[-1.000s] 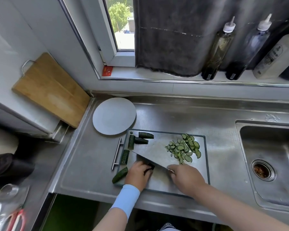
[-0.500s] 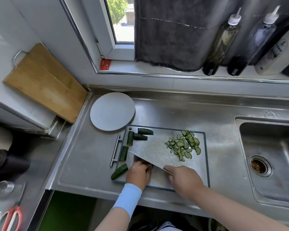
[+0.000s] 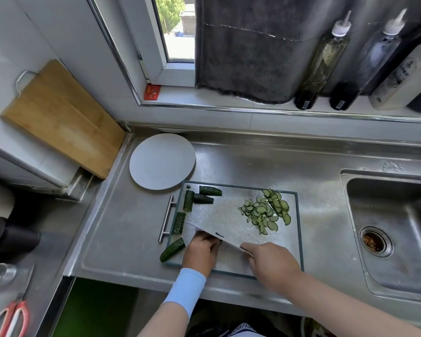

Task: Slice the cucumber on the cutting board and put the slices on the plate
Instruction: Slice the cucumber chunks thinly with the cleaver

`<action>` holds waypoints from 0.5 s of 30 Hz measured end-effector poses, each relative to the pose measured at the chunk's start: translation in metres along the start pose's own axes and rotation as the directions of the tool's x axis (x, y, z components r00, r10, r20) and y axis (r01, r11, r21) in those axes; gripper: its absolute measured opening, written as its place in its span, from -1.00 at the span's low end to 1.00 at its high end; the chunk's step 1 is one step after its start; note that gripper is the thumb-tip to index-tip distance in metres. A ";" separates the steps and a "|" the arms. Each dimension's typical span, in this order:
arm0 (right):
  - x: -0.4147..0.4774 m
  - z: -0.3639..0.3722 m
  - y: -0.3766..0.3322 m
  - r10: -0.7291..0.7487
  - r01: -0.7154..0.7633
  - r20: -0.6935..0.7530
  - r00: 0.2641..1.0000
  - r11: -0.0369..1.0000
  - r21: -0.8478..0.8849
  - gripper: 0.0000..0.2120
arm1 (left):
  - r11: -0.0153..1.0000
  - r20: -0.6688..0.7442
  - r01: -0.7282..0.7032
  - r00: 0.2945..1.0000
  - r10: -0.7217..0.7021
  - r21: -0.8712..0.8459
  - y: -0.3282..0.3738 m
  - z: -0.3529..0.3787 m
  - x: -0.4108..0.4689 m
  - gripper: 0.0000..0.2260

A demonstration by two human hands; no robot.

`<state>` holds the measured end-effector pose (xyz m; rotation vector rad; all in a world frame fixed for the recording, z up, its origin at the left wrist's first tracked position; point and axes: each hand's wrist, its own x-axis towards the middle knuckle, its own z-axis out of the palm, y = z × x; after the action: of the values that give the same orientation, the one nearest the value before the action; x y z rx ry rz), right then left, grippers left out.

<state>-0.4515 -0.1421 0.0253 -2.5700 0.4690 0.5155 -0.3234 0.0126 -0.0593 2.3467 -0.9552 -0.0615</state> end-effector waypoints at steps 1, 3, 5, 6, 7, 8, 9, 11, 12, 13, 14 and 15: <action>0.000 0.000 0.000 0.001 -0.001 0.000 1.000 1.000 -0.001 -0.84 | 1.000 0.006 0.007 1.000 -0.007 -0.001 0.000 0.000 0.000 -0.78; 0.000 -0.001 -0.001 0.004 -0.004 0.002 1.000 1.000 0.003 -0.83 | 1.000 0.015 0.019 1.000 -0.019 0.001 0.000 0.000 0.000 -0.78; 0.001 0.000 -0.001 0.007 -0.007 0.011 1.000 1.000 0.007 -0.83 | 1.000 0.022 0.030 0.999 -0.030 -0.007 -0.001 0.001 0.000 -0.78; 0.002 0.000 -0.002 0.011 -0.011 0.017 1.000 1.000 0.007 -0.83 | 0.999 0.024 0.035 0.999 -0.034 -0.019 -0.001 0.002 0.000 -0.78; 0.003 0.001 -0.002 0.018 -0.019 0.022 1.000 1.000 0.007 -0.83 | 0.999 0.023 0.040 0.999 -0.039 -0.032 -0.002 0.002 0.000 -0.78; 0.004 0.001 -0.002 0.029 -0.029 0.028 0.999 1.000 0.010 -0.82 | 0.998 0.022 0.045 0.999 -0.044 -0.044 -0.003 0.003 0.000 -0.78; 0.005 0.002 -0.002 0.039 -0.040 0.033 0.999 0.999 0.015 -0.82 | 0.997 0.024 0.050 0.999 -0.049 -0.052 -0.004 0.004 0.000 -0.78; 0.009 0.003 -0.005 0.051 -0.053 0.050 0.997 0.998 0.028 -0.82 | 0.997 0.033 0.062 0.998 -0.061 -0.051 -0.005 0.005 -0.001 -0.80; 0.011 0.003 -0.007 0.054 -0.056 0.060 0.997 0.998 0.038 -0.83 | 0.996 0.037 0.070 0.997 -0.069 -0.046 -0.006 0.005 -0.001 -0.81; 0.013 0.004 -0.009 0.056 -0.059 0.071 0.996 0.997 0.050 -0.85 | 0.996 0.041 0.079 0.996 -0.078 -0.041 -0.006 0.006 -0.001 -0.82; 0.016 0.004 -0.011 0.058 -0.063 0.083 0.995 0.996 0.061 -0.86 | 0.995 0.041 0.087 0.995 -0.086 -0.039 -0.007 0.007 -0.002 -0.82; 0.020 0.004 -0.013 0.061 -0.067 0.094 0.994 0.996 0.064 -0.86 | 0.995 0.036 0.094 0.995 -0.093 -0.041 -0.007 0.009 -0.002 -0.82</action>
<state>-0.4300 -0.1341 0.0181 -2.4618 0.5289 0.6265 -0.3228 0.0140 -0.0709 2.3573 -0.8511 -0.1574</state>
